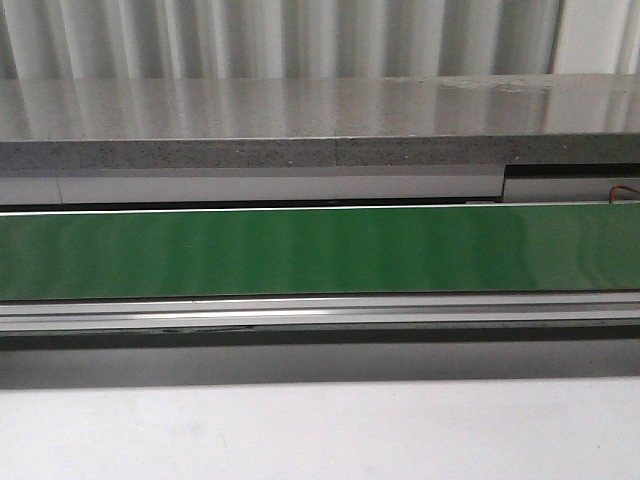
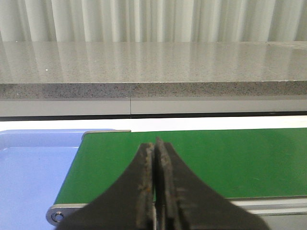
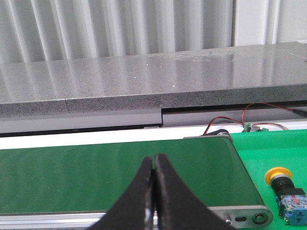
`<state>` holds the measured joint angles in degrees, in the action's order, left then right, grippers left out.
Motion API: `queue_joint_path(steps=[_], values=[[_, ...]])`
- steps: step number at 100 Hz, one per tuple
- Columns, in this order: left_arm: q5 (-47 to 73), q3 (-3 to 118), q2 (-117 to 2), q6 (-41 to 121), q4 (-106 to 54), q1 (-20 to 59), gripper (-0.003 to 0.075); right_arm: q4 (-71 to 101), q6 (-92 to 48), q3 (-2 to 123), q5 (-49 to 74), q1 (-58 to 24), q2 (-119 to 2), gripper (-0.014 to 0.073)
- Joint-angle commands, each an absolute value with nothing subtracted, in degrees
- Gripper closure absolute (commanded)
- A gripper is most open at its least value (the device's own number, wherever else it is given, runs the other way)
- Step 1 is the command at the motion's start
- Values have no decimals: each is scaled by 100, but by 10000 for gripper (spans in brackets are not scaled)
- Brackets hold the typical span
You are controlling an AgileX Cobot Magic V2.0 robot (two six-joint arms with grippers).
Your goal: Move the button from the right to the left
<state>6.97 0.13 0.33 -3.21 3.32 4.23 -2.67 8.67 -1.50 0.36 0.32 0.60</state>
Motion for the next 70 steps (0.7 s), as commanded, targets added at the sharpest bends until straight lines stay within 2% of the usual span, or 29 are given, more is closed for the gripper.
queue_joint_path(steps=[1, 60, 70], values=[[202, -136, 206, -340, 331, 468, 740, -273, 860, -57, -435, 34, 145, 661], [202, -136, 206, -340, 331, 468, 740, -273, 860, -57, -435, 34, 145, 661], [202, -136, 206, -340, 331, 468, 740, -284, 842, -57, -760, 34, 145, 661]])
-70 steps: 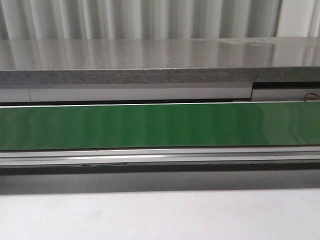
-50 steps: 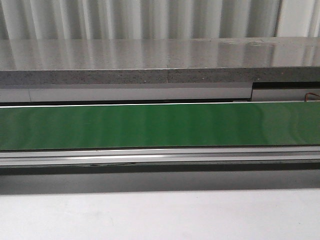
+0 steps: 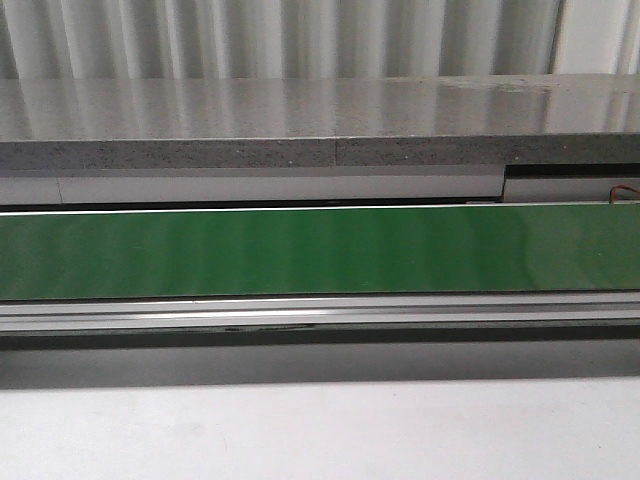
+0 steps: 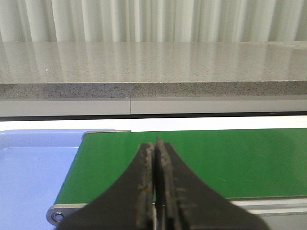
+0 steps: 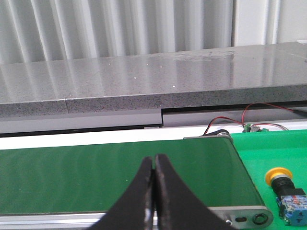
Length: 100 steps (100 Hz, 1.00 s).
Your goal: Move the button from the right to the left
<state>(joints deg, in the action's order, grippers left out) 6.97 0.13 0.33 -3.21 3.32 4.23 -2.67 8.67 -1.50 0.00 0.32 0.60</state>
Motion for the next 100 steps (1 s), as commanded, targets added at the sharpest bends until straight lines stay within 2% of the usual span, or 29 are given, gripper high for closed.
queue_joint_path(steps=[1, 12, 22, 43, 77, 100], values=[[202, -136, 206, -340, 331, 468, 740, -284, 842, -57, -800, 34, 145, 661], [202, -136, 206, -340, 318, 468, 740, -370, 842, 2, -1366, 34, 145, 661], [202, -136, 206, -340, 318, 468, 740, -370, 842, 327, -1191, 34, 103, 661], [202, -136, 206, -340, 309, 468, 740, -370, 842, 1834, 938, 34, -529, 661], [202, -136, 206, -340, 287, 468, 740, -55, 842, 4613, 3950, 34, -2988, 661], [202, -136, 206, -340, 287, 468, 740, 404, 842, 5310, 4311, 34, -3994, 661]])
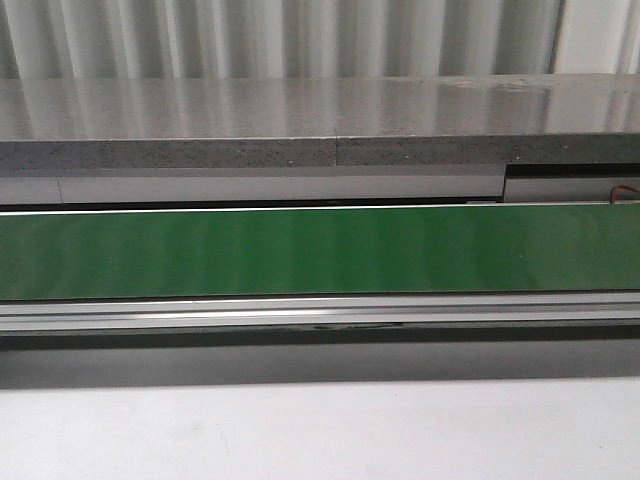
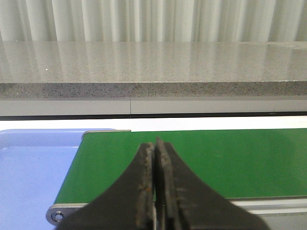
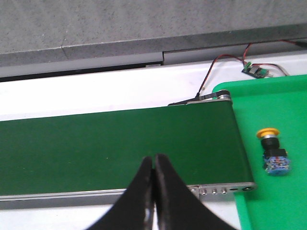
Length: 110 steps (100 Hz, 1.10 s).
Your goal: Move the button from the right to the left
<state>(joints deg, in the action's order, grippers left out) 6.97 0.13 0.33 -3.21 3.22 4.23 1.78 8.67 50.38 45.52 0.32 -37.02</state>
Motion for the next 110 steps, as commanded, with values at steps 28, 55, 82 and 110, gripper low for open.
queue_joint_path(steps=[28, 55, 82, 110], values=[[202, -136, 206, -340, 275, 468, 740, 617, 842, 5310, 4514, 34, -4525, 658], [202, -136, 206, -340, 275, 468, 740, 585, 831, 5310, 5167, 34, -4853, 462], [202, -136, 206, -340, 275, 468, 740, 545, 761, 5310, 5108, 34, -4968, -74], [202, -136, 206, -340, 275, 468, 740, 465, 769, 5799, 5038, 34, -5671, -52]])
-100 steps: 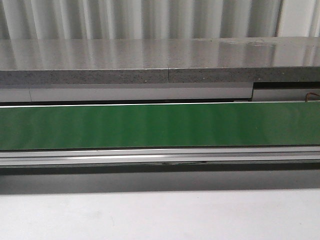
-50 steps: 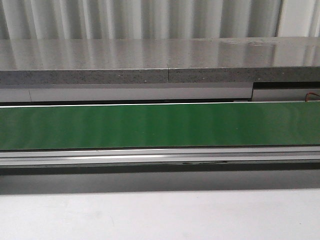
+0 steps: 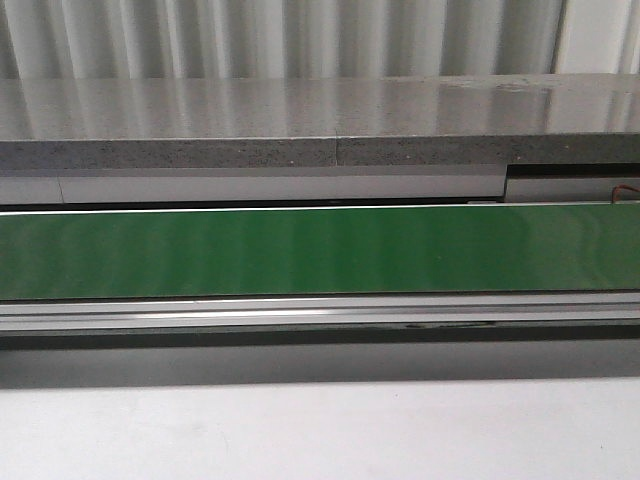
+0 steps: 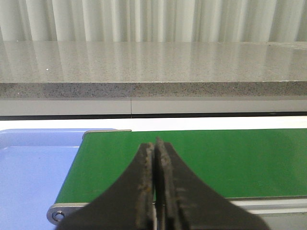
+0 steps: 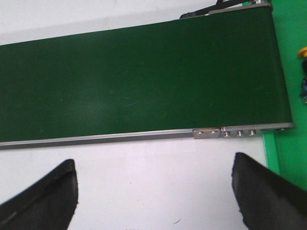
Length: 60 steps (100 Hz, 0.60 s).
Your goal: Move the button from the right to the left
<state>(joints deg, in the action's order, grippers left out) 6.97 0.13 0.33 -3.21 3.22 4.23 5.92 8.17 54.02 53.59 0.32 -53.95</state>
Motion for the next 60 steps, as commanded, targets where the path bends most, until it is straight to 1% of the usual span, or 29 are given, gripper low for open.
queue_joint_path(steps=[1, 11, 20, 41, 60], values=[[202, -136, 206, -340, 275, 468, 740, 447, 769, 5822, 5038, 34, -5700, -52], [202, -136, 206, -340, 275, 468, 740, 183, 769, 6172, 5038, 55, -6147, -52], [202, -136, 206, -340, 275, 468, 740, 47, 762, 6470, 5070, 244, -6553, -52], [202, -136, 206, -340, 275, 468, 740, 42, 362, 6748, 5032, 1192, -7319, -52], [202, -136, 206, -340, 275, 468, 740, 54, -182, 6748, 4620, 2068, -7856, -52]])
